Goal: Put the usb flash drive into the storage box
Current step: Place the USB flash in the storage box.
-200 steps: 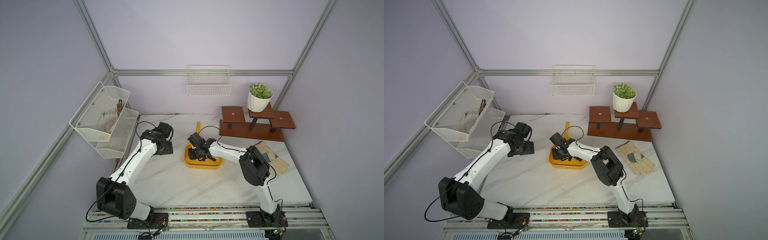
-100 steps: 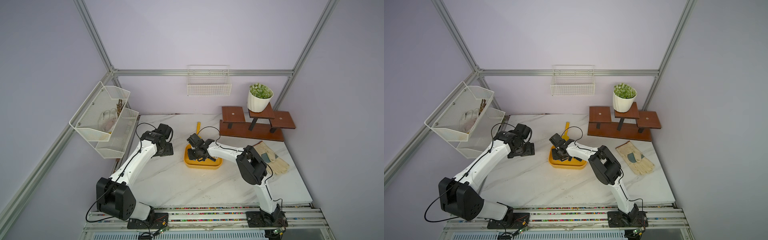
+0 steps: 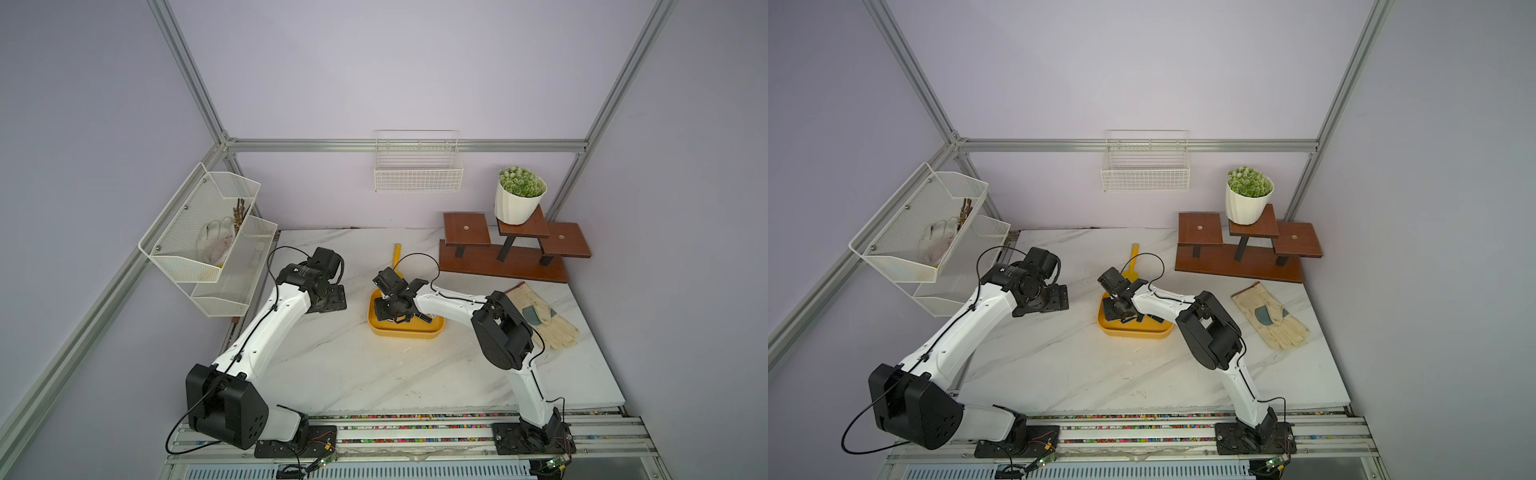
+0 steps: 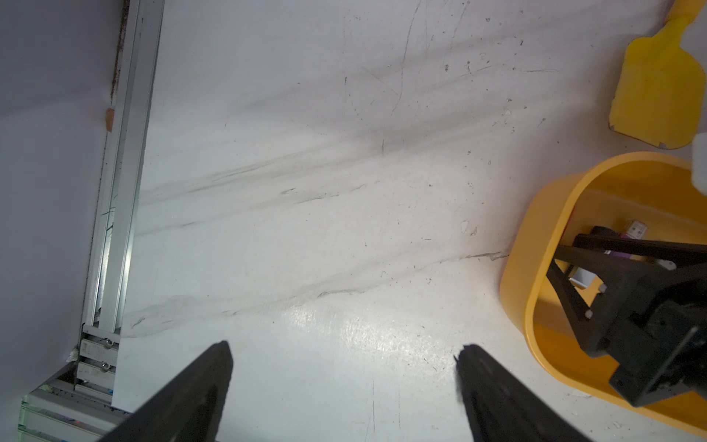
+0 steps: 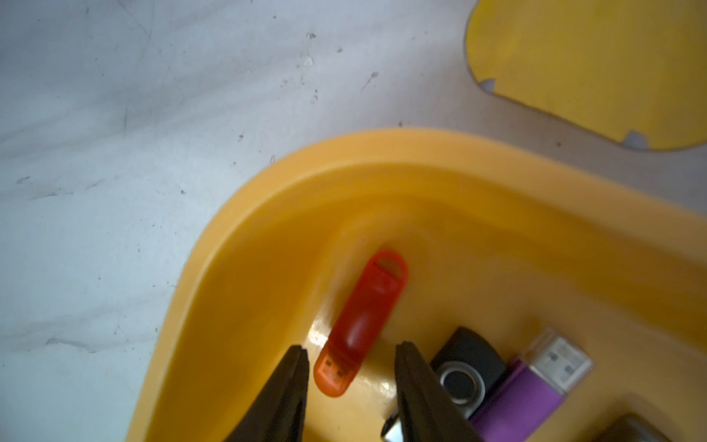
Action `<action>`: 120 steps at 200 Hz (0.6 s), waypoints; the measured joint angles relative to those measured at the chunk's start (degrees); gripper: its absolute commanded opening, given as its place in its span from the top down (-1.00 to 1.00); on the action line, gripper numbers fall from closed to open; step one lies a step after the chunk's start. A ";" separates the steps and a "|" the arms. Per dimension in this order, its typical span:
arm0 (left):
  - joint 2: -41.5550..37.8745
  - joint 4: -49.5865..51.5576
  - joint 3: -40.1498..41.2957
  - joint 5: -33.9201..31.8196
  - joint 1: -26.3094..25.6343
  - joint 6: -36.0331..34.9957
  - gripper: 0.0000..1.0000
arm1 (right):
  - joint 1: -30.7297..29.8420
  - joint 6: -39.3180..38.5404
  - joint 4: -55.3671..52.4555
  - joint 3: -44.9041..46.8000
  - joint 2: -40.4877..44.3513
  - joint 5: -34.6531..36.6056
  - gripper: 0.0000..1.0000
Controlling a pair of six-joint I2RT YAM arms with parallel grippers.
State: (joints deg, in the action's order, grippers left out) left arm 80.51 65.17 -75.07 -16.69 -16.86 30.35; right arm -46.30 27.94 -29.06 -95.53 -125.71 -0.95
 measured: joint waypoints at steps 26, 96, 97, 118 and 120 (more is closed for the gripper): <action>0.00 -0.04 0.00 -0.02 0.11 -0.02 -0.95 | 0.00 -0.37 0.00 2.75 3.45 0.74 0.08; 1.75 -11.06 1.46 -1.07 5.22 -2.89 -1.00 | 0.66 -6.69 -0.02 8.15 31.63 8.02 -0.98; 1.92 -11.41 1.46 -1.18 5.25 -2.97 -1.00 | 0.68 -6.69 0.00 8.28 31.95 8.04 -0.99; 4.90 -17.05 1.60 -3.13 5.22 -4.50 -1.00 | 3.80 -8.87 0.55 11.23 39.15 10.95 -0.98; 5.09 -17.62 1.66 -3.34 5.22 -4.63 -1.00 | 4.35 -9.20 0.57 11.63 39.78 11.37 -0.98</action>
State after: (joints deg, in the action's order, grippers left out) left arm 85.60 47.55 -73.41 -20.03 -11.64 25.71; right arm -41.95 18.74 -28.49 -83.90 -85.93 10.41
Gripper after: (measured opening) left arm 0.998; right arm 0.992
